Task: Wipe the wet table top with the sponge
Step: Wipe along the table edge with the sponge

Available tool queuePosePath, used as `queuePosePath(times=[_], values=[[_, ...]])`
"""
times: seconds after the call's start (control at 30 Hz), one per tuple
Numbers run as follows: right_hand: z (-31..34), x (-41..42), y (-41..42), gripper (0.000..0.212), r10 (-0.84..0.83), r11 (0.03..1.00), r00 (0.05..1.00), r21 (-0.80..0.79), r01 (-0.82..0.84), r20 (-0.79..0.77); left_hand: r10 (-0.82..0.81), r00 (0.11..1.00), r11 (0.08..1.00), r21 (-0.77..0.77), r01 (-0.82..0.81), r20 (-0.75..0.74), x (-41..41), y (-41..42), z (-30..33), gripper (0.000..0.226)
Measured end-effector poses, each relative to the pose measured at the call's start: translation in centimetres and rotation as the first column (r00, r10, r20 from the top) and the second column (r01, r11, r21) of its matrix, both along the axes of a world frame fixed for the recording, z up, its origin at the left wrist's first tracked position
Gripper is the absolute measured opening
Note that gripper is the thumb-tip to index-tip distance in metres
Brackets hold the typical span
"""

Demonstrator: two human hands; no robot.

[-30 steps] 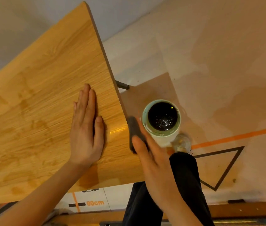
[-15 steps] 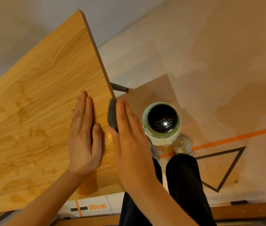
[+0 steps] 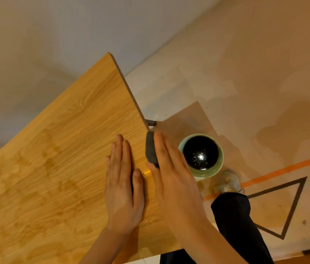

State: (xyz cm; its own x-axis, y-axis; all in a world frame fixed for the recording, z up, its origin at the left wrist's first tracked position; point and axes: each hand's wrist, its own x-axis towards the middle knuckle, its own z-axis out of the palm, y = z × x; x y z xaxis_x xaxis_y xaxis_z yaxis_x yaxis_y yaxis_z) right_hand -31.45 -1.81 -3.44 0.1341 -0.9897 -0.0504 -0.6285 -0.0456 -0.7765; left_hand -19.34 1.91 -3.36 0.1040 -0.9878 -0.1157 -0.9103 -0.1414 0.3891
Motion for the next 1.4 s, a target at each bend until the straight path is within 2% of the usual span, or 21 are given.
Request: queuePosePath(times=[0.07,0.13,0.27,0.33,0.47,0.53,0.6,0.7,0.87,0.97,1.07,1.2,1.27,1.4], values=[[-0.1,-0.8,2.1,0.054,0.005,1.000,0.998,0.022,-0.004,-0.067,-0.041,0.999,0.999,0.023,0.041,-0.002,0.3,-0.1,0.3,0.058],[-0.3,-0.2,1.5,0.056,0.009,0.998,0.998,0.057,-0.005,-0.060,-0.069,0.997,0.995,0.071,0.071,-0.030,0.8,-0.3,0.8,0.059],[1.1,2.7,-5.2,0.055,-0.016,0.972,0.972,0.232,-0.040,0.236,-0.113,0.990,0.987,0.109,0.121,-0.083,3.0,-1.8,2.0,0.060],[1.0,3.4,-8.5,0.055,-0.055,0.935,0.937,0.347,-0.073,0.346,-0.075,0.995,0.994,0.078,0.081,-0.072,4.9,-4.0,2.2,0.059],[1.6,1.2,-8.2,0.048,-0.252,0.819,0.784,0.557,-0.140,0.568,0.038,0.998,0.999,0.003,-0.038,-0.047,9.7,-8.8,1.9,0.058],[2.2,-0.8,-5.8,0.043,-0.332,0.755,0.725,0.631,-0.179,0.603,0.027,1.000,1.000,-0.003,-0.027,-0.009,11.9,-10.2,1.3,0.059],[2.4,-1.7,-4.6,0.036,-0.390,0.710,0.707,0.682,-0.178,0.590,-0.008,0.999,1.000,-0.001,0.008,0.031,13.3,-11.0,0.6,0.059],[1.8,-0.5,-6.7,0.033,-0.398,0.703,0.724,0.694,-0.154,0.564,-0.044,0.996,0.999,-0.028,0.046,0.078,13.7,-11.2,-0.4,0.057],[0.3,3.9,-14.6,0.037,-0.301,0.800,0.739,0.581,-0.148,0.602,-0.028,0.996,0.997,-0.070,0.034,0.084,13.5,-10.9,-0.8,0.056],[0.0,4.7,-16.7,0.036,-0.270,0.815,0.746,0.557,-0.160,0.609,-0.018,0.997,0.996,-0.089,0.025,0.079,13.4,-10.9,-0.9,0.057],[1.0,3.1,-13.7,0.026,-0.300,0.775,0.786,0.619,-0.129,0.540,-0.024,0.996,0.994,-0.105,0.033,0.088,13.2,-10.9,-0.8,0.057],[2.1,1.4,-9.6,0.026,-0.375,0.696,0.803,0.713,-0.086,0.463,-0.026,0.995,0.994,-0.104,0.036,0.101,13.1,-10.8,-0.9,0.058],[1.8,2.6,-11.5,0.021,-0.376,0.729,0.805,0.682,-0.048,0.459,-0.025,0.994,0.994,-0.106,0.035,0.102,13.2,-11.0,-0.9,0.058],[0.8,6.6,-18.4,0.025,-0.239,0.855,0.821,0.513,-0.075,0.518,-0.015,0.995,0.994,-0.108,0.026,0.097,13.5,-11.4,-0.8,0.058]])
